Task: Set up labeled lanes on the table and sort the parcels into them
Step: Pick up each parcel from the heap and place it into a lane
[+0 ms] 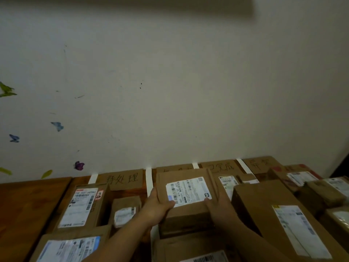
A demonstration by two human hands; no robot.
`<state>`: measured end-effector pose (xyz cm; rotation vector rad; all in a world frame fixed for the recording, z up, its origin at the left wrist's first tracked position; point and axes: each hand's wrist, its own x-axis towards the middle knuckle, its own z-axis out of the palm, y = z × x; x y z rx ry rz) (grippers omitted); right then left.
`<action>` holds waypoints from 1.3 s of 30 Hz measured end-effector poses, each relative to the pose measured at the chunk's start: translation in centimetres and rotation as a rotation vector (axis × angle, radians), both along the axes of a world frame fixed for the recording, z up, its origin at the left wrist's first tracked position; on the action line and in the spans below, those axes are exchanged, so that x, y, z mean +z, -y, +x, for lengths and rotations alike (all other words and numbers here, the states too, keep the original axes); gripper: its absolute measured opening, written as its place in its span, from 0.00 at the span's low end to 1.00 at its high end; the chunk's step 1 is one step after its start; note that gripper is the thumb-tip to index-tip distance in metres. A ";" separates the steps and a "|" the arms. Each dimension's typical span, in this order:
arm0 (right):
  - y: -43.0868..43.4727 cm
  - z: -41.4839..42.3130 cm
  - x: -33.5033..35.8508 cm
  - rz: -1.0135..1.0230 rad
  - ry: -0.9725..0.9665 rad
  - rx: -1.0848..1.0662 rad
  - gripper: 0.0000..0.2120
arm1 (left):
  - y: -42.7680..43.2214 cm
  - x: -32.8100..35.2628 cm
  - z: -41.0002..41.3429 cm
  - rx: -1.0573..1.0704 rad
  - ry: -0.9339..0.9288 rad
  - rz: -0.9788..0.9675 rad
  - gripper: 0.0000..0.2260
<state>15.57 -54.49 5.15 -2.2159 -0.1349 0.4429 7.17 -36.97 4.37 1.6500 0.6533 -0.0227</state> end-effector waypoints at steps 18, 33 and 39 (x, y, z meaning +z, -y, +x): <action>0.3 3.4 -2.2 -0.215 0.134 0.283 0.24 | 0.2 -1.7 1.6 -0.100 -0.074 0.204 0.31; -1.5 4.3 -3.1 -0.597 0.381 0.613 0.28 | -0.5 -2.4 3.6 -0.420 -0.334 0.899 0.28; -3.4 5.8 -0.9 -0.620 0.383 0.686 0.31 | -2.6 1.2 1.0 -0.319 -0.374 0.859 0.31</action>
